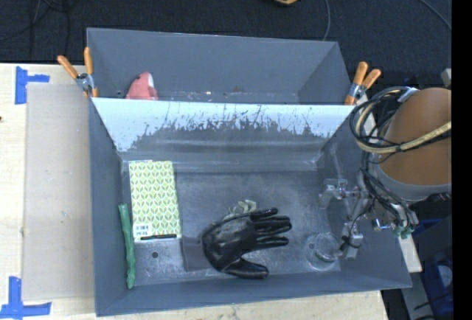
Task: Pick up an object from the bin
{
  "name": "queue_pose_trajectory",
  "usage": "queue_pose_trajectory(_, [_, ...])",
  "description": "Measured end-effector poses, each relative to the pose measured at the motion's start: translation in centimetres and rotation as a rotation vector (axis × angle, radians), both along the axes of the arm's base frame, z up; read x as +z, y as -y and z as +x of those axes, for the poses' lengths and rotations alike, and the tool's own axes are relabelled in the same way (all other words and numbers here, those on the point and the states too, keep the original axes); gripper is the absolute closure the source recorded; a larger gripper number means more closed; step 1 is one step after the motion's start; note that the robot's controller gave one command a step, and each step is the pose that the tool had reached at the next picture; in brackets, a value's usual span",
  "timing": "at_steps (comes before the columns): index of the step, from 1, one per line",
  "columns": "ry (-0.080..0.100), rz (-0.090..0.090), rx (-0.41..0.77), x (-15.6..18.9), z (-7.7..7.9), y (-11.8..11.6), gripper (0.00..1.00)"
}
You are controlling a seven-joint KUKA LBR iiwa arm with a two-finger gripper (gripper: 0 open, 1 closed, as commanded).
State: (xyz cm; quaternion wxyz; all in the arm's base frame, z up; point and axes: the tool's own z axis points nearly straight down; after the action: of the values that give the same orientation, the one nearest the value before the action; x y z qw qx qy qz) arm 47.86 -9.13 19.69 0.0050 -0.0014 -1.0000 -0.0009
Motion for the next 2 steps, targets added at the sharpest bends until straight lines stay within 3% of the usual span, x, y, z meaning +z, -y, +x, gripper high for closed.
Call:
queue_pose_trajectory(1, [0.008, -0.001, 0.004, 0.4, 0.2, 0.0, 0.0])
queue_pose_trajectory(2, [0.008, -0.001, 0.066, -6.4, 1.8, -4.5, 0.0])
